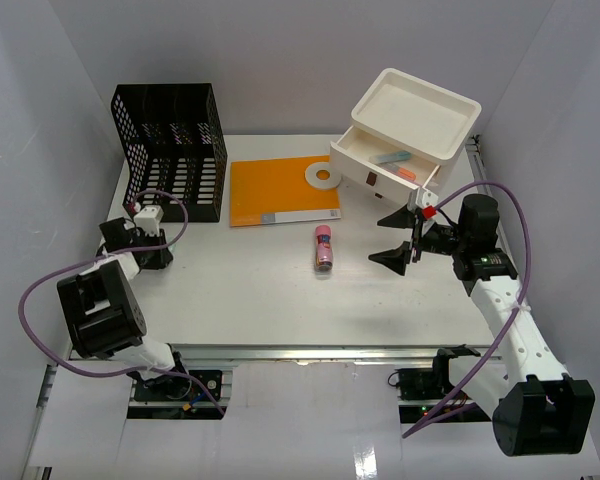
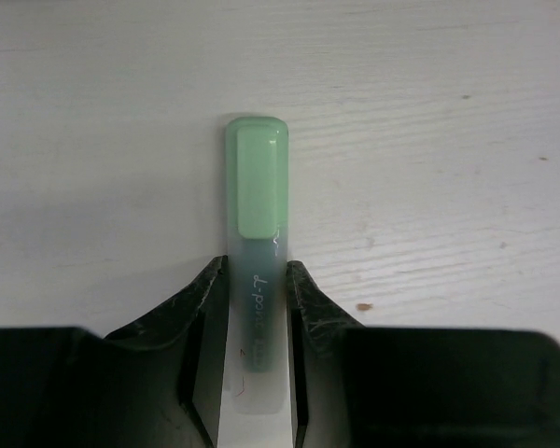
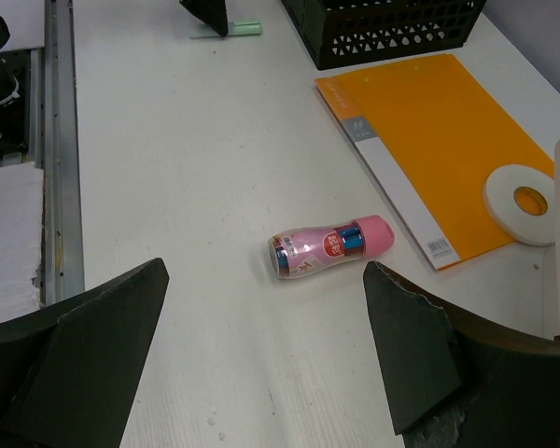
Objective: Organize the desk
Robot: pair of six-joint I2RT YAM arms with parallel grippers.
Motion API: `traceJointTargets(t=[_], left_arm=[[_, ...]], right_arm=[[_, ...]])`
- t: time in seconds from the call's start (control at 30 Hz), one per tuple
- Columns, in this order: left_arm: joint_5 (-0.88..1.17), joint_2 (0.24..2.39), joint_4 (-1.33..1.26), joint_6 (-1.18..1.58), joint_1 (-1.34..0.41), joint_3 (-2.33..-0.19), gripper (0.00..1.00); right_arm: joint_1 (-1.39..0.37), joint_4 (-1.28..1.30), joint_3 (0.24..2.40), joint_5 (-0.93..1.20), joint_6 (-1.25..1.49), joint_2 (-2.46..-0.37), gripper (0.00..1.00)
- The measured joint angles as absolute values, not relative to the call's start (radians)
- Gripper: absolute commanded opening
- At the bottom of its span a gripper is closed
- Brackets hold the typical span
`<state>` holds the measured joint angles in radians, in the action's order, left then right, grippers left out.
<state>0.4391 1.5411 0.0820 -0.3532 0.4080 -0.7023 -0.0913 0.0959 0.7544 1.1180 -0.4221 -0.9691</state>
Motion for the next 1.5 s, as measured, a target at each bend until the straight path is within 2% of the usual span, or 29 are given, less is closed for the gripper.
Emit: traceJointTargets(t=[0.13, 0.43, 0.6, 0.77, 0.93, 1.07, 1.2, 1.37, 1.5], left_arm=[[0.461, 1.5, 0.108, -0.315, 0.34, -0.699, 0.0], [0.622, 1.228, 0.073, -0.051, 0.161, -0.663, 0.03], [0.738, 1.087, -0.063, 0.192, 0.11, -0.591, 0.05], [0.771, 1.036, -0.271, 0.446, -0.057, -0.505, 0.04], [0.715, 1.097, -0.485, 0.625, -0.295, -0.484, 0.05], [0.613, 1.231, -0.641, 0.697, -0.496, -0.509, 0.04], [0.536, 1.386, -0.746, 0.733, -0.621, -0.58, 0.04], [0.47, 1.525, -0.825, 0.747, -0.695, -0.689, 0.04], [0.449, 1.587, -0.859, 0.749, -0.722, -0.754, 0.04]], right_arm=[[-0.086, 0.096, 0.754, 1.122, -0.422, -0.969, 0.92], [-0.085, 0.049, 0.713, 1.134, -0.346, -0.964, 0.94], [-0.085, -0.034, 0.679, 1.135, -0.193, -0.967, 0.98], [-0.105, -0.053, 0.717, 1.112, -0.033, -1.036, 1.0], [-0.16, -0.022, 0.838, 1.011, 0.146, -1.116, 1.0], [-0.23, -0.018, 0.904, 0.872, 0.309, -1.132, 1.0], [-0.272, -0.009, 0.954, 0.753, 0.428, -1.172, 0.99], [-0.275, 0.03, 0.955, 0.645, 0.49, -1.192, 0.91], [-0.275, 0.042, 0.951, 0.569, 0.512, -1.192, 0.79]])
